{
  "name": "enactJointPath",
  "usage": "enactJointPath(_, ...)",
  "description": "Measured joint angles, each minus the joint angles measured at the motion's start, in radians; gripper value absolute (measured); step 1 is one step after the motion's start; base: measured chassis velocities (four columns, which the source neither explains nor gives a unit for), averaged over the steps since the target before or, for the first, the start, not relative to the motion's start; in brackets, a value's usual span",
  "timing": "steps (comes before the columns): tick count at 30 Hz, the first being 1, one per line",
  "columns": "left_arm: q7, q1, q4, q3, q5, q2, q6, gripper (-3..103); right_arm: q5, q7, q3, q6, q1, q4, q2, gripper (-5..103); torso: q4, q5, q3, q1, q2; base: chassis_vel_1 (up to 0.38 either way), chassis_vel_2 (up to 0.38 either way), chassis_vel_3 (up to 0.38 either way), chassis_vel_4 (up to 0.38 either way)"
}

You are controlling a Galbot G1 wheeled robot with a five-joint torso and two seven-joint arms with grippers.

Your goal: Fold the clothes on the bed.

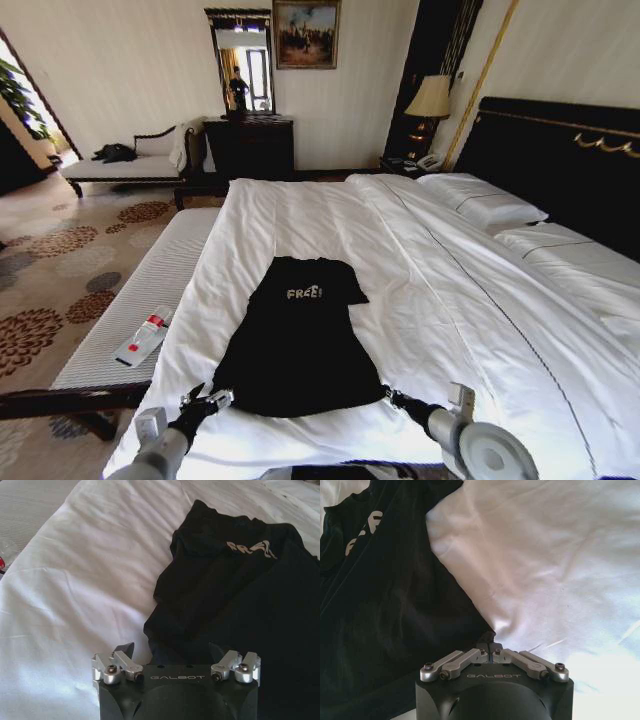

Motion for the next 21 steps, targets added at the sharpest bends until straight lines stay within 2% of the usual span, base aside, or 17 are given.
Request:
enactJointPath(3,0.006,0.005,0.011,0.004,-0.004,0.024,0.007,70,0.000,0.000,0.008,0.002,0.000,0.000,0.000,0,0.0001,0.0002,0.000,0.000,0.000,0.000,0.000,0.000,0.000)
enactJointPath(5,0.006,0.005,0.012,0.006,-0.004,0.024,0.008,70,0.000,0.000,0.008,0.003,0.001,-0.001,0.001,0,0.0001,0.0002,0.000,0.000,0.000,0.000,0.000,0.000,0.000)
enactJointPath(9,-0.003,-0.008,0.018,0.025,-0.007,0.015,0.015,47,0.000,0.003,0.004,0.004,0.007,0.001,0.002,0,0.0001,0.0002,0.000,0.000,0.000,0.000,0.000,0.000,0.000)
enactJointPath(11,-0.009,-0.013,0.020,0.034,-0.011,0.012,0.019,47,0.000,0.004,0.003,0.004,0.008,0.002,0.002,0,0.0002,0.0001,0.000,0.000,0.000,0.000,0.000,0.000,0.000)
enactJointPath(14,-0.030,-0.024,0.015,0.065,-0.020,0.001,0.031,31,0.001,0.007,0.005,0.005,0.004,0.008,0.000,0,0.0001,0.0001,0.000,0.000,0.000,0.000,0.000,0.000,0.000)
enactJointPath(15,-0.030,-0.024,0.015,0.065,-0.020,0.001,0.031,31,0.001,0.007,0.005,0.005,0.004,0.008,0.000,0,0.0001,0.0001,0.000,0.000,0.000,0.000,0.000,0.000,0.000)
enactJointPath(19,-0.052,-0.002,-0.033,0.068,-0.044,-0.006,0.043,10,0.006,0.007,0.019,0.005,-0.003,0.017,-0.008,0,0.0001,0.0002,0.000,0.000,0.000,0.000,0.000,0.000,0.000)
enactJointPath(21,-0.058,0.008,-0.047,0.063,-0.046,-0.007,0.044,10,0.007,0.008,0.021,0.005,-0.003,0.017,-0.009,0,0.0001,0.0002,0.000,0.000,0.000,0.000,0.000,0.000,0.000)
